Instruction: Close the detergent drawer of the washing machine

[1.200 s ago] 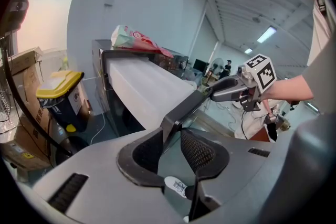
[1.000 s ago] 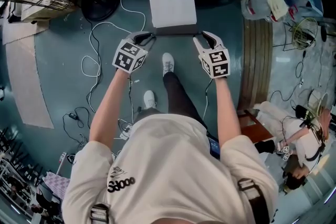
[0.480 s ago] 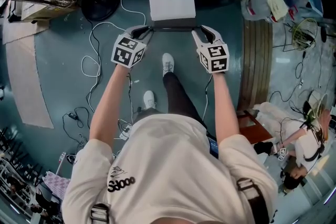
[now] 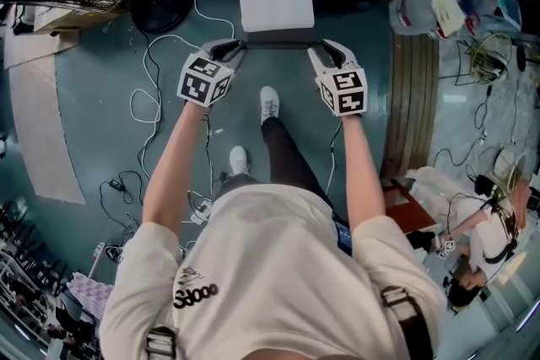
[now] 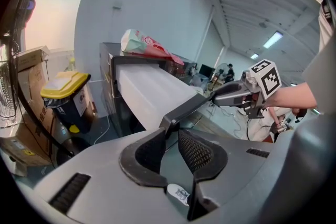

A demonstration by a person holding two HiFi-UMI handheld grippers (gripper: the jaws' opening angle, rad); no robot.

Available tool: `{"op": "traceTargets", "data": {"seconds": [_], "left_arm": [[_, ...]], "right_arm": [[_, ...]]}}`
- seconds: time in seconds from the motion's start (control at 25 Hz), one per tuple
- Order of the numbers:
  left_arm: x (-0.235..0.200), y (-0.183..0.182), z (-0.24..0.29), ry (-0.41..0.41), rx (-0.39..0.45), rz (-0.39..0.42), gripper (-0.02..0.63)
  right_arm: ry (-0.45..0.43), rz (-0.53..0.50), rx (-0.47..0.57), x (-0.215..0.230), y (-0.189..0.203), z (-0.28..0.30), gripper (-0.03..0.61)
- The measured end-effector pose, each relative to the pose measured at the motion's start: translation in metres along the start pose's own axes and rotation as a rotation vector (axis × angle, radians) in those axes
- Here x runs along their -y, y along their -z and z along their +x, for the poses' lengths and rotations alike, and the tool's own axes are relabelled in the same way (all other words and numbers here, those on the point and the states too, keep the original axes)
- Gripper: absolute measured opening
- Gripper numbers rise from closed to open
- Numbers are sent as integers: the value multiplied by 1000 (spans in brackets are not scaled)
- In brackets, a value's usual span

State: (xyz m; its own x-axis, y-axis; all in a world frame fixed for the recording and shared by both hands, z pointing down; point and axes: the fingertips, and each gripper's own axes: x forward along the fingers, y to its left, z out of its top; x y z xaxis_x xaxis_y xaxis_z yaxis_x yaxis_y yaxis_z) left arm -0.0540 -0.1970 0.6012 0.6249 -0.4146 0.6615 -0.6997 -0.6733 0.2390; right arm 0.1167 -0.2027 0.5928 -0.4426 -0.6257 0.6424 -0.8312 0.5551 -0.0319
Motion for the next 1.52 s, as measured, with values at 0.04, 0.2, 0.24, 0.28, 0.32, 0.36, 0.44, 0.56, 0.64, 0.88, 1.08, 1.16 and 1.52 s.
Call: {"op": "traceTargets", "data": {"seconds": [0.04,0.2,0.24,0.28,0.32,0.36,0.44,0.56,0.64,0.88,1.08,1.16,1.52], "left_arm": [[-1,-1,1,1,-1,-1,84],[-1,-1,1,7,-2,0,87],[-2,-1,1,6,-1,6,87],[-2,-1,2,3,1,14,87],[-2,-2,2,0,2,23,87],[-2,-2,2,-2,4,29,87],[-2,-2,3,-1,11,38,87],[-4,-7,3,1,36,44,86],[-8,-14,2,-11,52,39,86],[-21,-29,7,-45,23,31,84],[-34,-34,9,-89,42,-9,84],[-41,-37,9,-105,51,-29,84],[-54,-42,19,-88,33,-34,89]], "right_arm": [[-5,-5,1,1,-1,1,124],[-27,-24,5,1,-1,2,132],[-29,-26,10,0,-2,2,132],[-31,-30,15,0,-2,3,132],[-33,-36,21,1,-2,3,132],[-36,-42,29,1,-3,4,132],[-46,-46,41,0,-3,4,132],[-62,-41,54,3,-7,4,129],[-66,-43,69,7,-15,4,126],[-96,-47,68,17,-32,16,124],[-131,-59,75,19,-40,27,124],[-135,-55,78,20,-44,31,126],[-62,25,64,30,-45,44,135]]}}
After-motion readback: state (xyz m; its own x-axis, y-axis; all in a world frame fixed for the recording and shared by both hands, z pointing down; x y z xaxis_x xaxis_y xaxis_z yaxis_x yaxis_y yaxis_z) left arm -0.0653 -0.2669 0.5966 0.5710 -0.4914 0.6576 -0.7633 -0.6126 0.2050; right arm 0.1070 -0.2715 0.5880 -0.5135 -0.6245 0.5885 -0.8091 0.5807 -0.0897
